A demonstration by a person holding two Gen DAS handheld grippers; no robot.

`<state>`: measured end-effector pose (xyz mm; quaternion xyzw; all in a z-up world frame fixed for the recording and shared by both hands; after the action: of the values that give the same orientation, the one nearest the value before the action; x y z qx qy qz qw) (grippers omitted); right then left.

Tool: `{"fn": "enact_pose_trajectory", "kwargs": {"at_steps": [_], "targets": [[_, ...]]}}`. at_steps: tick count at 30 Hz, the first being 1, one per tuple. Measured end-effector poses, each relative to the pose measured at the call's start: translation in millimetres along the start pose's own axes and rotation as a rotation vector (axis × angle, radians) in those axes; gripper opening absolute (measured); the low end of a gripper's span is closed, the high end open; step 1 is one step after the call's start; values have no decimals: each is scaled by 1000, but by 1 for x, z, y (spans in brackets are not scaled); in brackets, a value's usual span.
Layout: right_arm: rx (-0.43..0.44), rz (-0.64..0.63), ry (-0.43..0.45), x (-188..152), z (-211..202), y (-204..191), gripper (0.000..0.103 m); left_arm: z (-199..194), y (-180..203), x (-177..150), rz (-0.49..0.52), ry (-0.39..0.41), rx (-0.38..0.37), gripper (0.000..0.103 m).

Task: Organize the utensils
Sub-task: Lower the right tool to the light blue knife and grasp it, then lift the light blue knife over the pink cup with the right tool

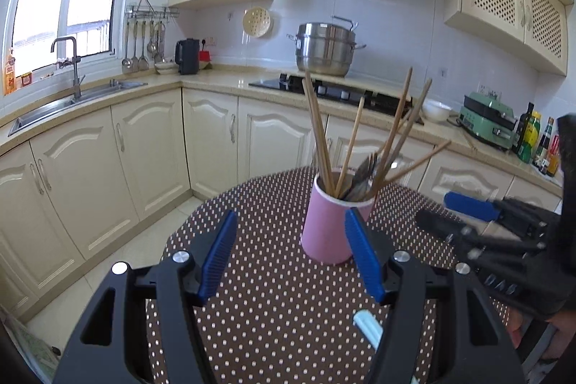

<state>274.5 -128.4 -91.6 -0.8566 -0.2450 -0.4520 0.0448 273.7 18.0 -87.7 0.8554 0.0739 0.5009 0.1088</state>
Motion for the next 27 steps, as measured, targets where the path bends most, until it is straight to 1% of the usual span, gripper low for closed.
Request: {"fn": "enact_pose_trajectory", "kwargs": {"at_steps": [2, 6, 10, 12, 13, 14, 15, 17, 19, 22, 24, 27], "targets": [[29, -6, -115, -23, 17, -7, 50, 1, -2, -10, 10, -27, 14, 62], [96, -12, -305, -64, 42, -22, 50, 4, -5, -26, 22, -74, 29, 62], [141, -42, -406, -89, 54, -39, 50, 4, -7, -36, 36, -98, 46, 62], [156, -56, -436, -96, 58, -45, 50, 4, -8, -39, 38, -103, 54, 62], [157, -67, -458, -101, 61, -48, 47, 4, -8, -39, 38, -106, 55, 62], [164, -72, -476, -104, 64, -50, 37, 4, -8, -39, 37, -107, 53, 62], [169, -72, -482, -106, 66, -51, 34, 4, -8, -40, 36, -107, 53, 62], [167, -78, -479, -106, 68, -51, 33, 5, -8, -37, 36, -108, 54, 62], [173, -86, -471, -104, 69, -52, 24, 5, -8, -37, 36, -107, 56, 62], [176, -82, -446, -101, 70, -49, 22, 5, -10, -36, 31, -106, 57, 62], [179, -64, -399, -93, 68, -43, 22, 6, -12, -34, 28, -101, 59, 62], [177, -33, -302, -79, 55, -30, 21, 8, -15, -33, 21, -96, 63, 62]]}}
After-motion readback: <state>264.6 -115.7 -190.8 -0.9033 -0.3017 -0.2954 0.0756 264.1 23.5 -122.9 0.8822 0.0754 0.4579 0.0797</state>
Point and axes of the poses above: each gripper's, at about its wrist camera, not at the fingertips, and z roughly the way its jaws point, y to its right, x to its top, the point moved 7 cm from there along z, roughly the way its jaws point, and after that the axes turned 11 degrees about -z, right-handed, at the moved point
